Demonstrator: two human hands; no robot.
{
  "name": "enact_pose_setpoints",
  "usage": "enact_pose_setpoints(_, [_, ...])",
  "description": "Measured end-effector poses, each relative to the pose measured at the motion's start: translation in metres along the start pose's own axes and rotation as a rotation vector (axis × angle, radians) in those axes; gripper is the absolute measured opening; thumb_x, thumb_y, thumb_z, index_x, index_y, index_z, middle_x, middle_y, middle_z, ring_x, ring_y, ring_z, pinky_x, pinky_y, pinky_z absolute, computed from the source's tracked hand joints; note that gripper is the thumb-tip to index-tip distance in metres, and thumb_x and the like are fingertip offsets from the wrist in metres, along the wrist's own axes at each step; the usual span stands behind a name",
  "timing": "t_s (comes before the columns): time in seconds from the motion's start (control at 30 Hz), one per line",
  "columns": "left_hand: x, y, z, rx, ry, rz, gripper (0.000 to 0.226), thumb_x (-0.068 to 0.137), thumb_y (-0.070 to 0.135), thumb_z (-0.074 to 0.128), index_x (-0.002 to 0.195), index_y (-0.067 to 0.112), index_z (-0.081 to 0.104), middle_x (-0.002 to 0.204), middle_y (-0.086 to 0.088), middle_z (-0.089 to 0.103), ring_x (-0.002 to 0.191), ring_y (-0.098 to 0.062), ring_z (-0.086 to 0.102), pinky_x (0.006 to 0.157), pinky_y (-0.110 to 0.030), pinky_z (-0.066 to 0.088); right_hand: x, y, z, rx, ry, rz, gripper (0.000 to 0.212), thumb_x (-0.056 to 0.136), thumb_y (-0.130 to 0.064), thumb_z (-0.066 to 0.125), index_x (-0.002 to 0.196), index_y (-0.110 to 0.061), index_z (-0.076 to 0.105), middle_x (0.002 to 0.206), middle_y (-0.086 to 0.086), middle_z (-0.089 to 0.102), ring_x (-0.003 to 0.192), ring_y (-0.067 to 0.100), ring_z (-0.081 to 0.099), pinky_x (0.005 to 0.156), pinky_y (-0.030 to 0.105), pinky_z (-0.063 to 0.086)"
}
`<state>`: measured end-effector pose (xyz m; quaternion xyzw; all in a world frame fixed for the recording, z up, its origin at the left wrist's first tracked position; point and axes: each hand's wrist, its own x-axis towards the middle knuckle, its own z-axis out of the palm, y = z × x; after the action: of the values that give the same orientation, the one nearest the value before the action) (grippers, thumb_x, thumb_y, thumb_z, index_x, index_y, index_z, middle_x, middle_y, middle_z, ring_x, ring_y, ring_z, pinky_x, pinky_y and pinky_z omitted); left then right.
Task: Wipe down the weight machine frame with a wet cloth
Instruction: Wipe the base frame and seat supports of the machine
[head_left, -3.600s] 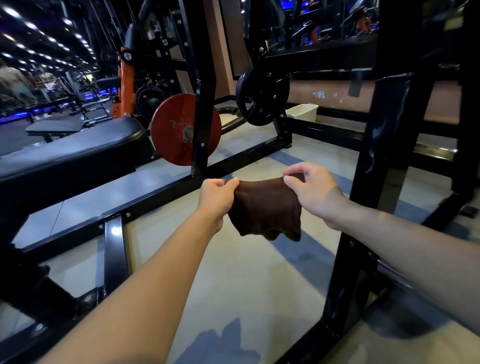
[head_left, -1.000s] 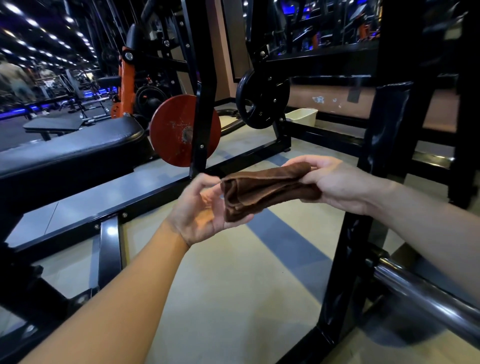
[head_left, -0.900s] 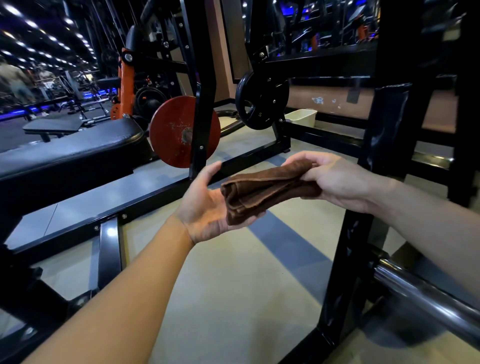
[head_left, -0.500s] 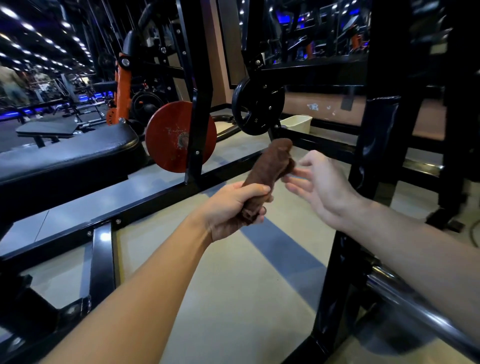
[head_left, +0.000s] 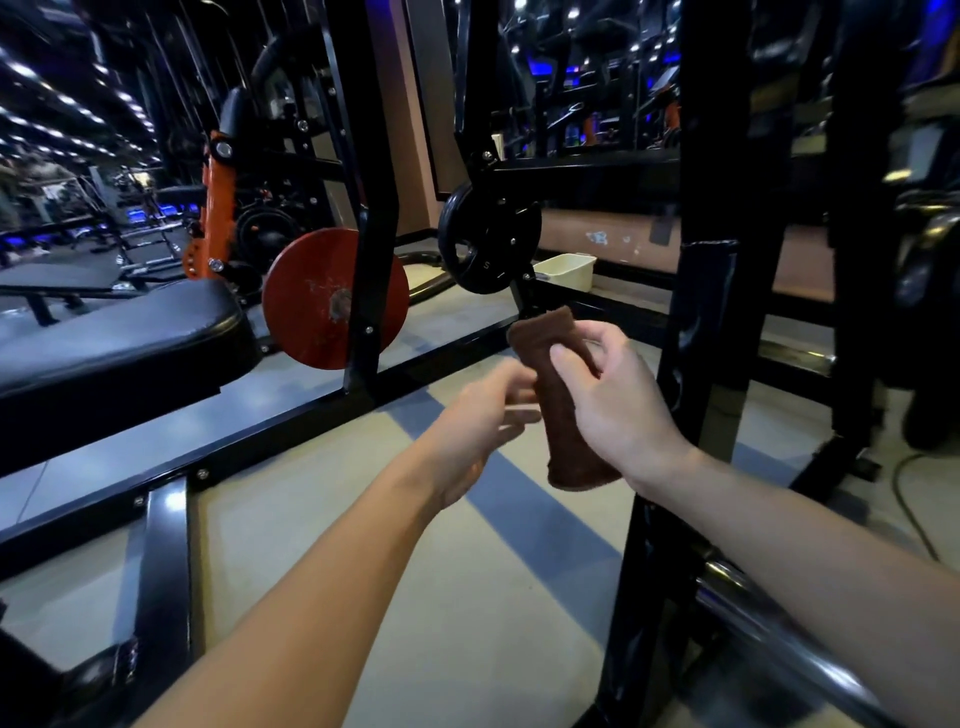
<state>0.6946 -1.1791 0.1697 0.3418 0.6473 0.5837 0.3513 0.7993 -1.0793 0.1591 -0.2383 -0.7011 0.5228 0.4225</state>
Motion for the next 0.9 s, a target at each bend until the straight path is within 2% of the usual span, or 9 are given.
enact_pose_setpoints(0.1, [0.002, 0.013, 0.0, -0.079, 0.01, 0.084, 0.036, 0.103, 0.046, 0.055, 0.12, 0.018, 0.069, 0.108, -0.004, 0.077, 0.098, -0.018, 0.075, 0.089, -0.038, 0.06, -0.005, -0.002, -0.002, -0.145, -0.054, -0.2, 0.024, 0.107, -0.026, 0.054, 0.129, -0.026, 0.064, 0.117, -0.015, 0.068, 0.109, 0.0, 0.063, 0.094, 0.019, 0.051])
enact_pose_setpoints(0.17, [0.001, 0.015, -0.003, -0.088, 0.012, 0.102, 0.043, 0.098, 0.047, 0.063, 0.125, 0.014, 0.065, 0.112, -0.01, 0.074, 0.094, -0.023, 0.076, 0.077, -0.034, 0.061, -0.004, -0.001, -0.004, -0.282, -0.091, -0.286, 0.024, 0.108, -0.028, 0.051, 0.126, -0.025, 0.066, 0.122, -0.014, 0.055, 0.116, 0.0, 0.054, 0.096, 0.013, 0.042])
enact_pose_setpoints(0.3, [0.001, 0.013, -0.001, -0.053, 0.106, 0.096, 0.042, 0.096, 0.045, 0.068, 0.114, 0.007, 0.068, 0.096, -0.014, 0.072, 0.077, -0.024, 0.074, 0.071, -0.04, 0.063, -0.005, -0.002, -0.007, -0.513, -0.167, -0.271, 0.032, 0.109, -0.039, 0.04, 0.13, -0.023, 0.057, 0.127, -0.008, 0.041, 0.114, 0.015, 0.053, 0.1, 0.039, 0.047])
enact_pose_setpoints(0.4, [0.004, 0.012, 0.006, -0.019, 0.238, 0.134, 0.036, 0.098, 0.042, 0.066, 0.103, 0.008, 0.072, 0.092, -0.013, 0.076, 0.081, -0.021, 0.074, 0.065, -0.038, 0.062, -0.018, -0.003, -0.007, -0.495, -0.189, -0.221, 0.042, 0.108, -0.049, 0.034, 0.148, -0.036, 0.034, 0.133, -0.004, 0.046, 0.109, 0.018, 0.057, 0.092, 0.039, 0.049])
enact_pose_setpoints(0.5, [0.007, 0.016, 0.008, -0.053, 0.226, 0.068, 0.038, 0.099, 0.046, 0.064, 0.105, 0.009, 0.073, 0.09, -0.008, 0.077, 0.084, -0.019, 0.075, 0.069, -0.033, 0.06, -0.023, -0.01, -0.011, -0.514, -0.27, -0.194, 0.049, 0.106, -0.059, 0.03, 0.152, -0.041, 0.028, 0.133, -0.003, 0.053, 0.111, 0.018, 0.057, 0.092, 0.037, 0.049])
enact_pose_setpoints(0.67, [0.011, 0.021, 0.02, -0.142, 0.128, -0.082, 0.033, 0.093, 0.051, 0.069, 0.101, 0.02, 0.078, 0.094, 0.0, 0.074, 0.09, -0.015, 0.065, 0.082, -0.033, 0.054, -0.011, -0.028, -0.036, -0.754, -0.264, -0.146, 0.05, 0.107, -0.053, 0.035, 0.153, -0.033, 0.032, 0.137, 0.003, 0.056, 0.116, 0.027, 0.059, 0.098, 0.044, 0.05])
enact_pose_setpoints(0.8, [0.012, 0.023, 0.039, -0.323, 0.001, -0.136, 0.041, 0.096, 0.039, 0.068, 0.118, 0.005, 0.069, 0.099, -0.01, 0.071, 0.088, -0.019, 0.069, 0.082, -0.03, 0.057, -0.021, -0.033, -0.063, -0.836, -0.275, -0.148, 0.047, 0.102, -0.057, 0.043, 0.143, -0.035, 0.034, 0.111, -0.002, 0.062, 0.09, 0.022, 0.061, 0.079, 0.038, 0.053])
enact_pose_setpoints(0.87, [0.011, 0.026, 0.051, -0.416, -0.056, -0.119, 0.032, 0.098, 0.029, 0.063, 0.116, 0.003, 0.065, 0.094, -0.012, 0.072, 0.08, -0.018, 0.072, 0.073, -0.027, 0.061, -0.025, -0.035, -0.082, -0.851, -0.278, -0.158, 0.046, 0.103, -0.056, 0.042, 0.143, -0.038, 0.03, 0.113, -0.004, 0.06, 0.088, 0.023, 0.062, 0.077, 0.038, 0.052])
enact_pose_setpoints(0.9, [0.011, 0.027, 0.057, -0.466, -0.071, -0.096, 0.031, 0.097, 0.029, 0.062, 0.114, 0.003, 0.067, 0.097, -0.013, 0.072, 0.084, -0.019, 0.073, 0.078, -0.029, 0.062, -0.025, -0.037, -0.092, -0.86, -0.276, -0.165, 0.045, 0.104, -0.055, 0.04, 0.145, -0.039, 0.028, 0.118, -0.005, 0.059, 0.09, 0.025, 0.063, 0.08, 0.04, 0.052])
